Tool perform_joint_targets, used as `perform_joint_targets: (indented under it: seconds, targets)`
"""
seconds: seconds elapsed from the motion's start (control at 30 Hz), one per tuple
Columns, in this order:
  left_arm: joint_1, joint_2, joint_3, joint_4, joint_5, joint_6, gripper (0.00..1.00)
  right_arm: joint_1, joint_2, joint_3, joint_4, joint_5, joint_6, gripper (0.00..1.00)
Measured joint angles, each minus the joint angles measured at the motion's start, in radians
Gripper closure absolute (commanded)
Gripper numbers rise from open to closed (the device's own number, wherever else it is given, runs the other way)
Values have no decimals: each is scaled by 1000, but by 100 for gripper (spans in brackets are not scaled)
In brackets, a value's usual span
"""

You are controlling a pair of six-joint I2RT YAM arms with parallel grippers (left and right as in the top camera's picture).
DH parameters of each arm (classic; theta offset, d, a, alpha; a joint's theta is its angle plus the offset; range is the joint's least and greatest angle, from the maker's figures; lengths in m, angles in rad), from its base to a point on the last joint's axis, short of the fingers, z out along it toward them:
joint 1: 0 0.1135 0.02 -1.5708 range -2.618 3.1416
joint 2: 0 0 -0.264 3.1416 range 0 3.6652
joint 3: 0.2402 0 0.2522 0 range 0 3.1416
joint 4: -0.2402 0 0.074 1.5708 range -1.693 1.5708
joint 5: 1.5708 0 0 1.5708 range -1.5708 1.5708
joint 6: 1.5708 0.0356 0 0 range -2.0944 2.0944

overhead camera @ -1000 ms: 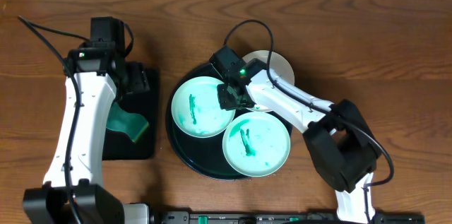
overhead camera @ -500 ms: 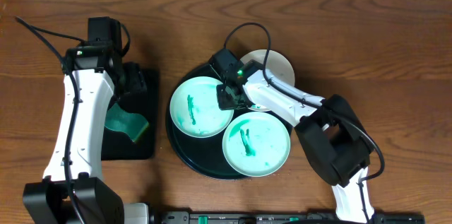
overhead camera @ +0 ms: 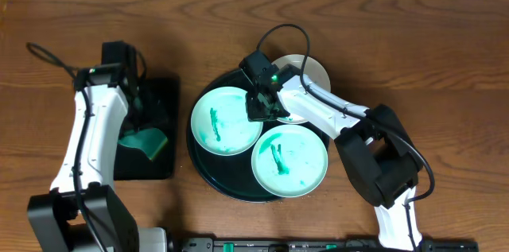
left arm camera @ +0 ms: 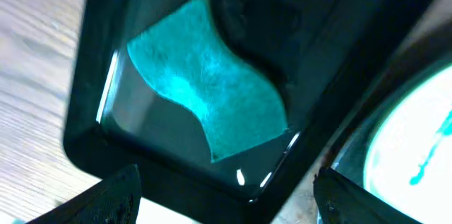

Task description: Clean dirty plates on tray and stack at the side

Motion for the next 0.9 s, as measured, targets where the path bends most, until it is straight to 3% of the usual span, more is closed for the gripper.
perform_joint_targets:
  seconds: [0.1,0.2,0.3,0.63,0.9]
  targets:
    - [51,0,-50,29,43,0,23,0,0,0,0,-6,-6,99]
    - [91,1,-81,73,78,-8,36,-2,0,0,2,-9,-10,99]
    - [114,1,-103,135,99,-63,42,-4,0,0,4,-15,-12,99]
    - [122,2,-209,290,95,-289,49,-6,1,0,10,-21,-18,99]
    - [122,2,-268,381,64,-354,51,-6,1,0,10,-21,-18,99]
